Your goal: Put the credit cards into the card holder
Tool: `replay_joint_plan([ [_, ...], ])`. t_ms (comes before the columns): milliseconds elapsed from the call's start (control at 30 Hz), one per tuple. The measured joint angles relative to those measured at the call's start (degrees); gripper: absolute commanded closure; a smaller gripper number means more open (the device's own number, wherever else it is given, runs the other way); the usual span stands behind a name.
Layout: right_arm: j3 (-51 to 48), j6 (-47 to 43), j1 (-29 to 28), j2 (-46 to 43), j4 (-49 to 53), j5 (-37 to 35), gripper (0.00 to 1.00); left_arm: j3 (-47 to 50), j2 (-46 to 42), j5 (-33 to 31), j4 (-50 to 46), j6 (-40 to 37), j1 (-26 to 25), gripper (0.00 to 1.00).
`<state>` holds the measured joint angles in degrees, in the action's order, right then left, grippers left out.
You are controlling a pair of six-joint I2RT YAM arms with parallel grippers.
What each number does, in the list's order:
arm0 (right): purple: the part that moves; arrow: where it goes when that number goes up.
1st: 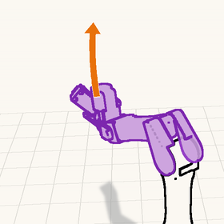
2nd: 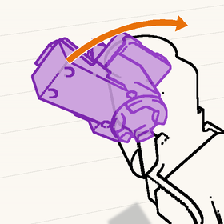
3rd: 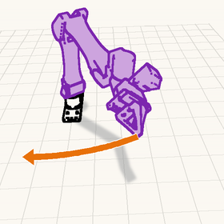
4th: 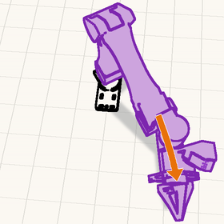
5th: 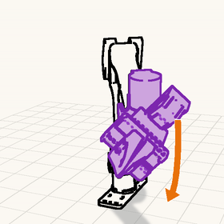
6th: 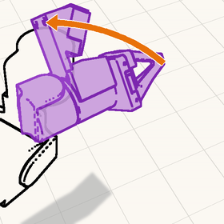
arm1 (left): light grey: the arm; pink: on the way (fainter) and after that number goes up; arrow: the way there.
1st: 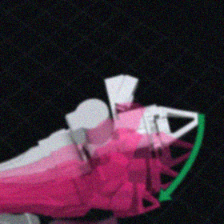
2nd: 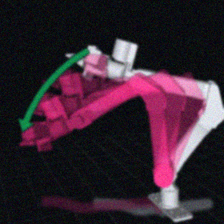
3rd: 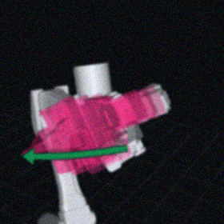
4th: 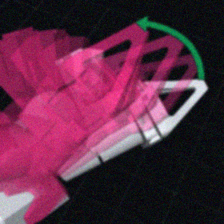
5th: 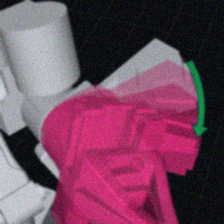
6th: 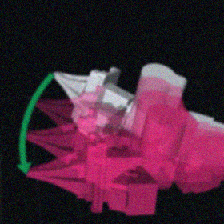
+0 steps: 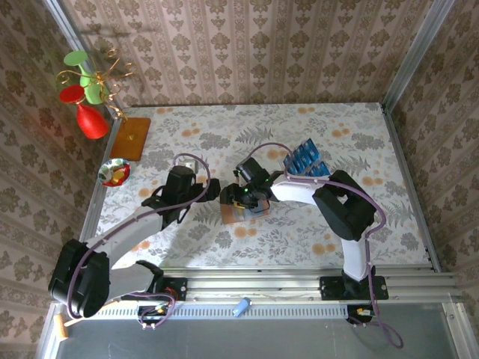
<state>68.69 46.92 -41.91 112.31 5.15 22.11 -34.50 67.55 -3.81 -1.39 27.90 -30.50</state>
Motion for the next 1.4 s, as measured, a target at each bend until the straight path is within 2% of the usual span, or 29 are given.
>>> replay_joint_plan([
  [467, 2.7, -0.1, 0.4, -3.3, 4.2, -0.4, 0.34, -0.5, 0.9, 1.1, 0.1, 0.7, 0.7, 0.0],
  [733, 2.3, -0.6, 3.2, -11.0, 4.3, -0.1, 0.34, -1.4, 0.6, 1.0, -1.8, 0.5, 1.1, 0.0],
  [933, -2.7, -0.7, 5.9, -16.6, 1.5, 0.4, 0.34, -1.5, 0.8, 1.4, -3.4, 0.4, 1.1, 0.0],
  [1033, -5.3, -1.5, 7.0, -16.7, 1.7, 0.0, 0.36, -1.8, 1.4, 2.0, -3.4, 0.4, 1.0, 0.0],
  [1167, -8.1, -3.0, 7.6, -16.7, 3.0, -1.6, 0.43, -2.9, 3.2, 2.4, -3.3, 0.3, 0.3, 0.0],
  [1267, -9.8, -3.9, 7.6, -16.7, 3.2, -2.7, 0.49, -3.6, 5.4, 2.4, -3.3, -0.2, -1.3, 0.0],
  [1400, -12.5, -4.7, 8.0, -16.7, 3.2, -3.9, 0.52, -5.0, 9.1, 2.3, -3.4, -1.2, -3.9, 0.0],
])
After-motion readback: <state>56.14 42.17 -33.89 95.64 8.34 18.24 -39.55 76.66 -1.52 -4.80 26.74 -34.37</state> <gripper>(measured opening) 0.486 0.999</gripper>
